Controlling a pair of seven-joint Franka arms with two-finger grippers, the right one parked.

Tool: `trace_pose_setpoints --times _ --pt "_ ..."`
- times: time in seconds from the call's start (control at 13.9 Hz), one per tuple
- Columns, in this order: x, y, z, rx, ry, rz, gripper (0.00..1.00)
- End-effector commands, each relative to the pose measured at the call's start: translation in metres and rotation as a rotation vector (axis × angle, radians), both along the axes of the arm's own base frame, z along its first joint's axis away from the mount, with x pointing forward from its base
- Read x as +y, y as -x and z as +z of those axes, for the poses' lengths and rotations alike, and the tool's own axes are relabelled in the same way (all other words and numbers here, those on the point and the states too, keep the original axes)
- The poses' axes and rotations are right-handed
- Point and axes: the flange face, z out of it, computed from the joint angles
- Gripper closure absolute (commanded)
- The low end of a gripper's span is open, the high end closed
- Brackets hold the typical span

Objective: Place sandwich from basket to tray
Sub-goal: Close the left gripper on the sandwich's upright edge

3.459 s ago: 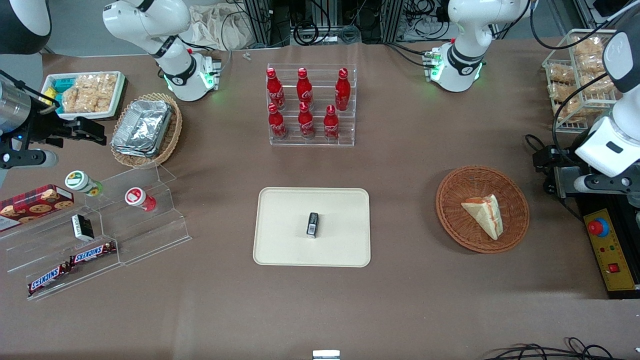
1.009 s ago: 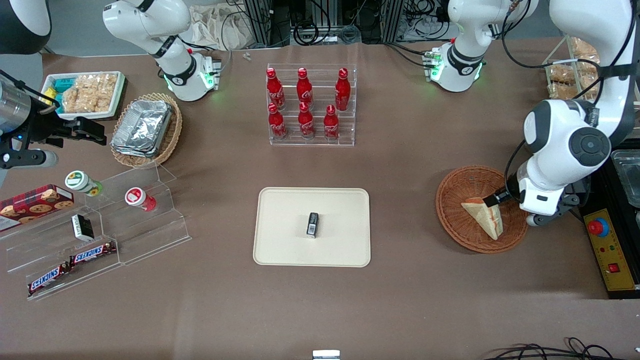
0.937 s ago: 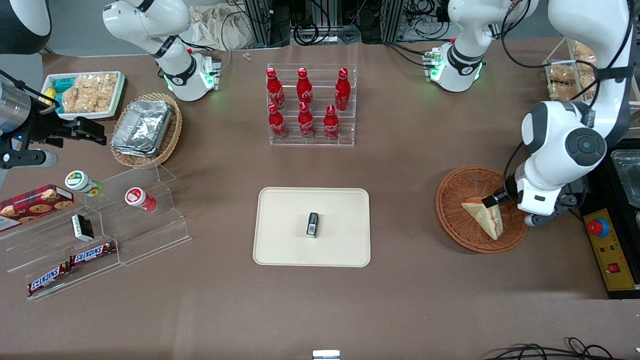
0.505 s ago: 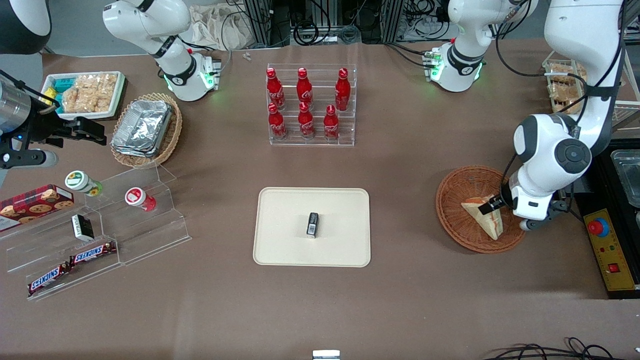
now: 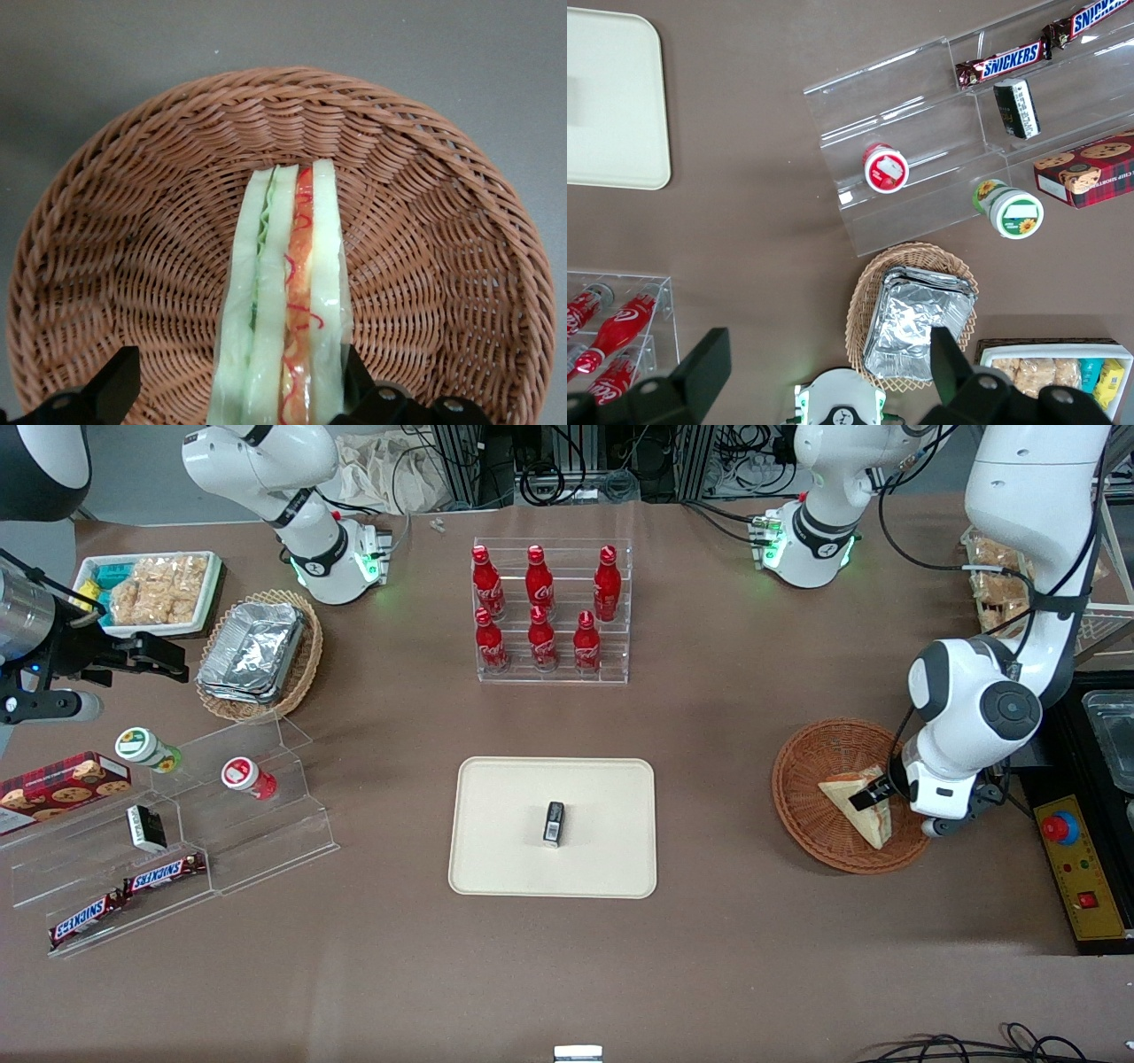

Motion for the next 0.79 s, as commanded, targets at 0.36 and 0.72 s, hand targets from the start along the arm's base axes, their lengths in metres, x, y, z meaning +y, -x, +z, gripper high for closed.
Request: trace_pose_setpoints --times 0.36,0.72 --pt "-0.015 -0.007 -0.003 -0.028 0.009 0.011 0.54" --pt "-0.020 -0.015 0.010 -0.045 0.005 -0.016 1.00"
